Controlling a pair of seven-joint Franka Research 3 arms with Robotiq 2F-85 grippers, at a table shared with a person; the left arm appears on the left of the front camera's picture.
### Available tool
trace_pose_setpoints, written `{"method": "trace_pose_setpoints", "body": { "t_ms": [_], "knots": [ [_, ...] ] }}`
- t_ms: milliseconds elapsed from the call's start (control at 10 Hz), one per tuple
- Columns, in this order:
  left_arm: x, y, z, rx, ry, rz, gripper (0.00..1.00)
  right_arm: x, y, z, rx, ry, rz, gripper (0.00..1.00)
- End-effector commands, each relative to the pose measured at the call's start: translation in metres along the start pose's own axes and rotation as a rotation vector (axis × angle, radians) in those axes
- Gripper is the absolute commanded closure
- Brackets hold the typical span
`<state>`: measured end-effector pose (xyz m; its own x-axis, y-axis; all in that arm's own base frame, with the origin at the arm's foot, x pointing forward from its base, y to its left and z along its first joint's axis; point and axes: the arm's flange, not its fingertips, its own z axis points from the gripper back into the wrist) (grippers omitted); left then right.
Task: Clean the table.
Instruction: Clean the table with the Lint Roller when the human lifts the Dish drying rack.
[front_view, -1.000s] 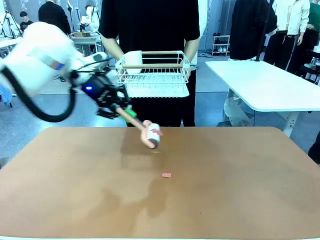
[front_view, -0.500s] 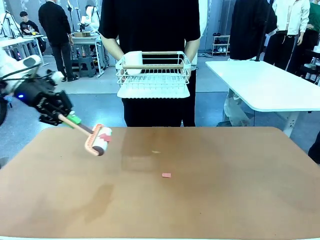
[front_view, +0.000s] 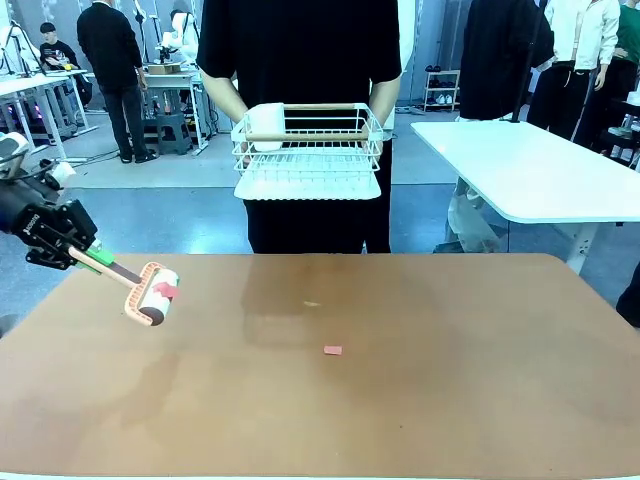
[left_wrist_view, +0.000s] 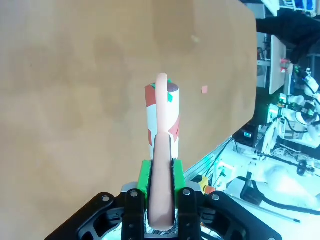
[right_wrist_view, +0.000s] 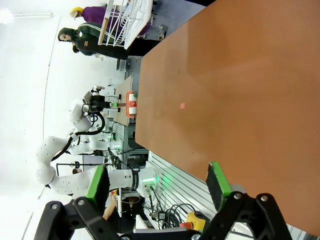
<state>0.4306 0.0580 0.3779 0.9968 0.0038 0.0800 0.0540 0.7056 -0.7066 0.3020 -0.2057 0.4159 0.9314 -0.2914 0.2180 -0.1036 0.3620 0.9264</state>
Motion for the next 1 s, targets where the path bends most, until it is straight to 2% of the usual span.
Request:
{"method": "trace_pose_setpoints", "body": {
  "t_ms": [0,100,500,700,900],
  "knots": [
    [0.011,-0.003,-0.007,-0.013,-0.013,0.003,0.79,0.0,0.003,0.001,0.016,-0.003,0.008,0.0],
    [0.0,0.0,0.0,0.0,0.0,0.0,0.79,0.0,0.003,0.001,0.016,-0.003,0.008,0.0],
    [0.0,0.0,0.0,0.0,0.0,0.0,0.79,0.0,0.003,0.001,0.016,-0.003,0.008,0.0],
    [0.006,0.008,-0.022,0.002,0.024,-0.006,0.79,0.0,0.003,0.001,0.016,-0.003,0.008,0.0],
    [0.002,0.016,-0.042,0.018,0.04,-0.069,0.79,0.0,0.003,0.001,0.016,-0.003,0.008,0.0]
  ]
}}
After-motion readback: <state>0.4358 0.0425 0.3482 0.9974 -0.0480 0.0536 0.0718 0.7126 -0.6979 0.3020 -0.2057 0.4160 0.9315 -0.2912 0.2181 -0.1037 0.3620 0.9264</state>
